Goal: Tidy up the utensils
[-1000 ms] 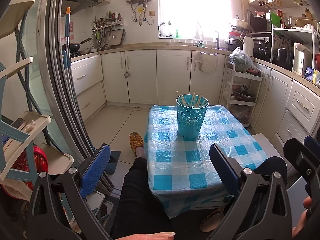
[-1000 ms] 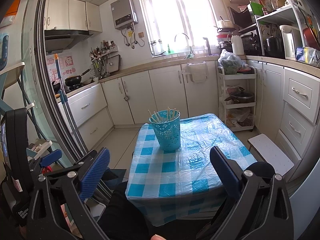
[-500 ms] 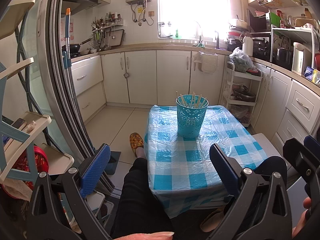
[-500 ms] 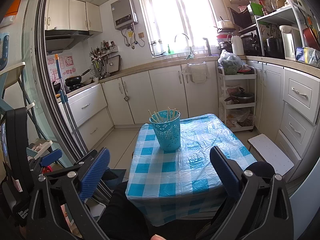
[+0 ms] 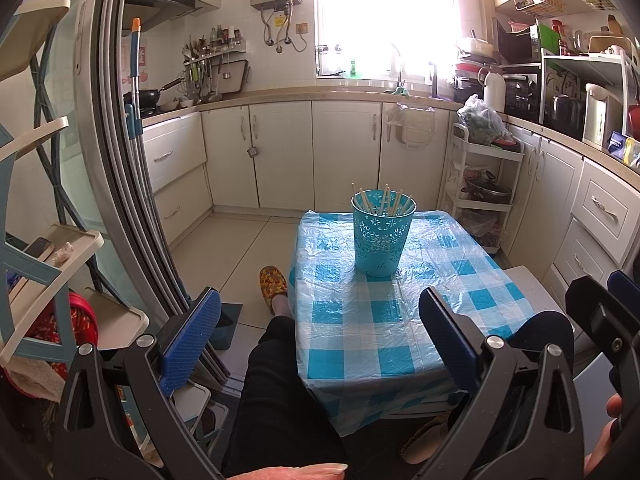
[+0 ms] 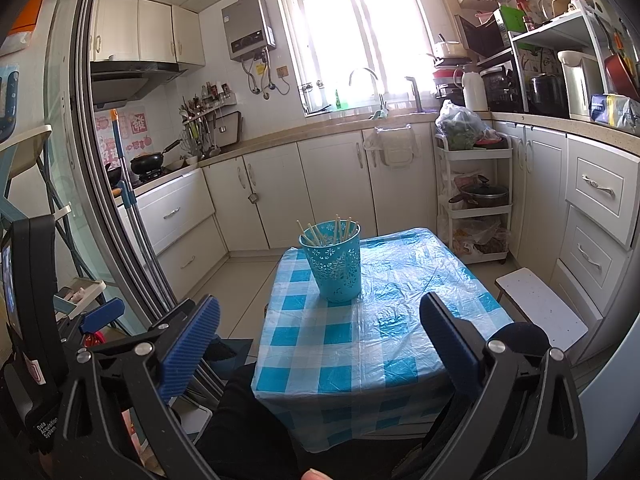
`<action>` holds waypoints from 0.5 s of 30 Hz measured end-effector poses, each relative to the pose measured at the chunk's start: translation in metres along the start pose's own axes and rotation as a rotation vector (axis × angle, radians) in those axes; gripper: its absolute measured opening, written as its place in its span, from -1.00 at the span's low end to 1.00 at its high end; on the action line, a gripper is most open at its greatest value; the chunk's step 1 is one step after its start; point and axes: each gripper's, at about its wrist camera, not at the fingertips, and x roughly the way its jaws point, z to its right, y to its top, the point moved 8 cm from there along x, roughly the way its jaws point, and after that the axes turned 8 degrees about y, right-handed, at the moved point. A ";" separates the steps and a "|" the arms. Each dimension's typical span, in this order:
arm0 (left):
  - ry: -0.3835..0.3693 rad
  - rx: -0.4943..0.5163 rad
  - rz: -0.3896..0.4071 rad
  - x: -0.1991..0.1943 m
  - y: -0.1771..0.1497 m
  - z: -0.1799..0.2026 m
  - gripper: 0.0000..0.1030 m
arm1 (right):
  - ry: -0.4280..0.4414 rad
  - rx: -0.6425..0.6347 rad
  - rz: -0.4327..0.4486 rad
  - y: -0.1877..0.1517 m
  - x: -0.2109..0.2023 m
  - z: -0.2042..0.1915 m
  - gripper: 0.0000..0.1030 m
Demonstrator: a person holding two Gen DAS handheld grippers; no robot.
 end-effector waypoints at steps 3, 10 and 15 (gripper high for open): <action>0.000 -0.001 0.000 0.000 0.000 0.000 0.85 | 0.001 -0.001 0.001 0.000 0.000 0.000 0.86; 0.000 -0.001 0.000 0.000 -0.001 0.000 0.85 | 0.000 -0.001 0.001 0.000 0.000 0.000 0.86; 0.001 -0.001 -0.001 0.000 -0.001 0.001 0.85 | 0.001 -0.002 0.000 0.000 -0.001 0.000 0.86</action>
